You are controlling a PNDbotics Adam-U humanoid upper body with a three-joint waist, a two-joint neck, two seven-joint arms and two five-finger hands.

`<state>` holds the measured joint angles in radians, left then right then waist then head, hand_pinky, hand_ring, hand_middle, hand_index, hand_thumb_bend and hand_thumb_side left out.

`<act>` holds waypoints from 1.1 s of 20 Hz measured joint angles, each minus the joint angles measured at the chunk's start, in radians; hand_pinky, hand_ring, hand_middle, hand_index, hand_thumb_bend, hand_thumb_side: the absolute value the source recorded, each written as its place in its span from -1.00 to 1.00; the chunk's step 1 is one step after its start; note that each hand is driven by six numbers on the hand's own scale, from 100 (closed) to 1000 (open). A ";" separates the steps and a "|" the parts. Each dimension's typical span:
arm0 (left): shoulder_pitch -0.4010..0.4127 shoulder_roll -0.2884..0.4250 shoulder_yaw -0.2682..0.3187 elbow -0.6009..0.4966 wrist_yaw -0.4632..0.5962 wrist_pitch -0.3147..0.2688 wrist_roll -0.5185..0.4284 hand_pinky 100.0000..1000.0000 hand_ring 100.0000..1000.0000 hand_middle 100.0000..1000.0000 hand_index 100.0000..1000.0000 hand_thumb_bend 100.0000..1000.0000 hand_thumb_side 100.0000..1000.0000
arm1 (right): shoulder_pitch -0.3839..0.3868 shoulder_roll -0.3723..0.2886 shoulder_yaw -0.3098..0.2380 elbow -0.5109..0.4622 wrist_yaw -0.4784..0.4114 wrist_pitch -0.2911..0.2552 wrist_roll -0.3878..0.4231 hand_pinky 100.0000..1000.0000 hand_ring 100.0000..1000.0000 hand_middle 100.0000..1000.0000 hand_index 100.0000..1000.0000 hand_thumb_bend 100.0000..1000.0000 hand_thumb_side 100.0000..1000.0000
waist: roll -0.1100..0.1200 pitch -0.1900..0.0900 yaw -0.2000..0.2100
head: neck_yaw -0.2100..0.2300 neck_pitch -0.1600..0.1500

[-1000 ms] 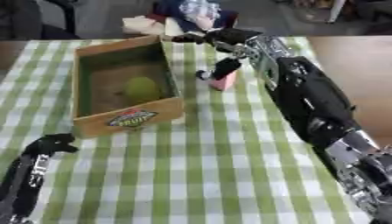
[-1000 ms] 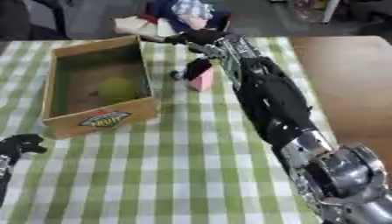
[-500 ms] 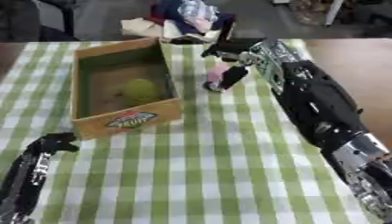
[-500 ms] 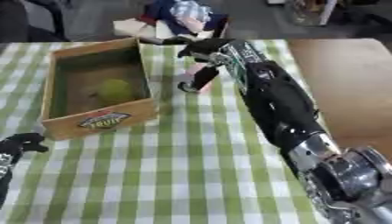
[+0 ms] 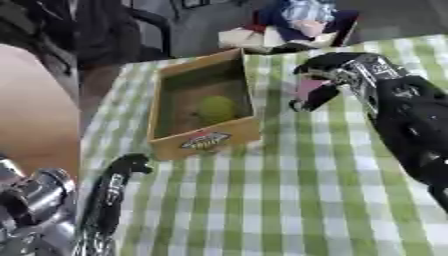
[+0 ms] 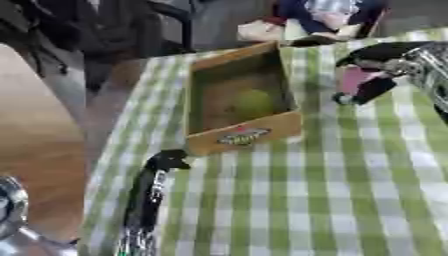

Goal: Pick up objects on the table and place them in the box.

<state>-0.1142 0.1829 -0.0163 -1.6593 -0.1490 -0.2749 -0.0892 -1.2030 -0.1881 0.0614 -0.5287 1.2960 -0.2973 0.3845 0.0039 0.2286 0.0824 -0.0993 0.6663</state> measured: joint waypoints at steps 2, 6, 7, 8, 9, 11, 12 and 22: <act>0.000 0.000 0.000 0.000 0.000 0.000 0.000 0.70 0.16 0.22 0.44 -1.00 0.85 | 0.006 0.001 -0.002 0.009 0.000 0.005 -0.005 0.44 0.56 0.73 0.89 -0.64 0.23 | 0.000 0.001 0.001 | -0.002 0.000; 0.000 0.000 0.000 0.000 0.000 0.000 0.000 0.70 0.16 0.22 0.44 -1.00 0.85 | 0.008 0.006 -0.005 0.015 0.001 0.010 -0.014 0.12 0.08 0.45 0.69 -0.90 -0.11 | 0.001 0.001 0.002 | -0.005 0.000; 0.000 0.000 0.000 0.000 0.000 0.000 0.000 0.70 0.16 0.22 0.44 -1.00 0.85 | 0.008 0.007 -0.005 0.015 0.001 0.009 -0.017 0.07 0.00 0.40 0.65 -0.94 -0.18 | 0.001 0.001 0.002 | -0.006 0.000; 0.000 0.000 0.000 0.000 0.000 0.000 0.000 0.70 0.16 0.22 0.44 -1.00 0.85 | 0.008 0.008 -0.005 0.014 0.001 0.010 -0.022 0.01 -0.08 0.33 0.60 -1.00 -0.30 | 0.001 0.001 0.002 | -0.007 0.000; 0.000 0.000 0.000 0.000 0.000 0.000 0.000 0.70 0.16 0.22 0.44 -1.00 0.85 | 0.008 0.008 -0.005 0.014 0.001 0.010 -0.028 -0.04 -0.14 0.28 0.56 -1.00 -0.41 | 0.001 0.001 0.002 | -0.007 0.000; 0.000 0.000 0.000 0.000 0.000 0.000 0.000 0.70 0.16 0.22 0.44 -1.00 0.84 | 0.008 0.008 -0.005 0.011 0.000 0.011 -0.042 -0.13 -0.23 0.19 0.50 -1.00 -0.59 | 0.001 0.001 0.002 | -0.008 0.000; 0.000 0.000 0.000 0.000 0.000 0.000 0.000 0.70 0.16 0.22 0.44 -1.00 0.85 | 0.007 0.008 -0.005 0.008 -0.003 0.012 -0.049 -0.15 -0.25 0.18 0.48 -1.00 -0.66 | 0.001 0.001 0.002 | -0.008 0.000; 0.000 0.000 0.000 0.000 0.000 0.000 0.000 0.70 0.16 0.22 0.44 -1.00 0.84 | -0.047 0.007 -0.005 -0.074 -0.054 0.018 -0.069 -0.20 -0.29 0.13 0.45 -1.00 -0.88 | -0.002 0.000 0.002 | -0.009 -0.001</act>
<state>-0.1142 0.1829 -0.0163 -1.6593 -0.1490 -0.2749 -0.0893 -1.2503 -0.1808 0.0560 -0.6023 1.2421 -0.2797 0.3153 0.0017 0.2287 0.0842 -0.1082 0.6653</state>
